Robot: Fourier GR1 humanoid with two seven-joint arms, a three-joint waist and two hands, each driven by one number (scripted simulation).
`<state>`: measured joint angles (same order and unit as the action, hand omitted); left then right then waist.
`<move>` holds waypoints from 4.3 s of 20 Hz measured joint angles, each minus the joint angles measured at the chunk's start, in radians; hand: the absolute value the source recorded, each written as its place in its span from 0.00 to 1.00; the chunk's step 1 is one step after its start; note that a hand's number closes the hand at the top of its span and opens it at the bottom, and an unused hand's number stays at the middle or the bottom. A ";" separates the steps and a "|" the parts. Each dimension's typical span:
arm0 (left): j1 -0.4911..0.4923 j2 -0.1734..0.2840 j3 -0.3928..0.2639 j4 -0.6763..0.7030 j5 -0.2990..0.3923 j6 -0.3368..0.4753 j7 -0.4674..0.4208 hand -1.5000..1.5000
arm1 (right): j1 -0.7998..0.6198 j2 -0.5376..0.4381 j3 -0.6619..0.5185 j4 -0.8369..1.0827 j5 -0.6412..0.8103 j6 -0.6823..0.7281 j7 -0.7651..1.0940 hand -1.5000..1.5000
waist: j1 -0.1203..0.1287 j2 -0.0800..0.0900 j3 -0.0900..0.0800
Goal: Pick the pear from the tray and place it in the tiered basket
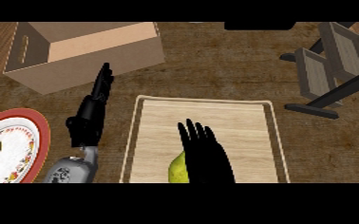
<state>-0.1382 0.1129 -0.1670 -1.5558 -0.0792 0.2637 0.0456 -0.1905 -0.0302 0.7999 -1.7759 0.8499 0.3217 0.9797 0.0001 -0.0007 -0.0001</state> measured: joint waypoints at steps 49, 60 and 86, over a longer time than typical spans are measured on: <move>0.024 -0.028 0.062 -0.021 -0.042 -0.051 0.016 0.50 | -0.630 -0.366 -0.864 -0.195 0.041 0.632 -0.057 1.00 | -0.024 -0.020 -0.006; -0.006 -0.038 0.056 0.002 -0.052 -0.052 0.016 0.50 | -1.097 -0.384 -1.157 0.050 0.064 0.797 -0.038 1.00 | -0.008 -0.015 -0.005; -0.026 -0.056 0.066 0.016 -0.052 -0.068 -0.006 0.50 | -1.162 -0.679 -1.171 0.633 0.185 0.524 -0.157 0.00 | 0.013 0.006 0.000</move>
<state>-0.1640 0.0570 -0.1009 -1.5396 -0.1310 0.1958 0.0400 -1.3526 -0.7087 -0.3716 -1.1433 1.0351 0.8455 0.8230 0.0135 0.0051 0.0004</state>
